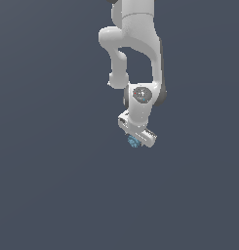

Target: Pick up the object and move it to a goal position.

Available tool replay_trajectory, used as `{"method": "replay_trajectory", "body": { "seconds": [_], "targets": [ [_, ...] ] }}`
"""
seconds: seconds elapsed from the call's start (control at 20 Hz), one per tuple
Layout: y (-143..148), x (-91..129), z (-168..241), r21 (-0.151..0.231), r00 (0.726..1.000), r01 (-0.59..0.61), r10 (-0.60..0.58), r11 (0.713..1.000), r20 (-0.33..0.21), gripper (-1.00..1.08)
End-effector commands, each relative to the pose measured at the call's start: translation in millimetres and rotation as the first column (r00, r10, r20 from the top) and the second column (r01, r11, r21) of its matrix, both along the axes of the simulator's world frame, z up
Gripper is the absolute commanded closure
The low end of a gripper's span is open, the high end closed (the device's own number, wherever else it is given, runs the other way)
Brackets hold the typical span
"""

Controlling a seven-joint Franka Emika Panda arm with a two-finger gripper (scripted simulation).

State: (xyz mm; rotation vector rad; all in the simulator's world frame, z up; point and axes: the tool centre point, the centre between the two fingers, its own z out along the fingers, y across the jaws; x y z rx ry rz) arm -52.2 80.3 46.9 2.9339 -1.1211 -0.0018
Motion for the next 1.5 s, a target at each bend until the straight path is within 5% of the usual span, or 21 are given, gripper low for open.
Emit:
{"method": "replay_trajectory", "body": {
  "seconds": [0.0, 0.1, 0.15, 0.9, 1.45],
  "targets": [
    [0, 1, -5, 0.0, 1.0, 0.0, 0.0, 1.0, 0.001, -0.92],
    [0, 1, -6, 0.0, 1.0, 0.0, 0.0, 1.0, 0.001, -0.92],
    [0, 1, -6, 0.0, 1.0, 0.0, 0.0, 1.0, 0.001, 1.08],
    [-2, -1, 0, 0.001, 1.0, -0.001, 0.001, 1.0, 0.003, 1.08],
    [-27, -20, 47, 0.002, 1.0, 0.0, 0.0, 1.0, 0.002, 1.08]
  ]
}}
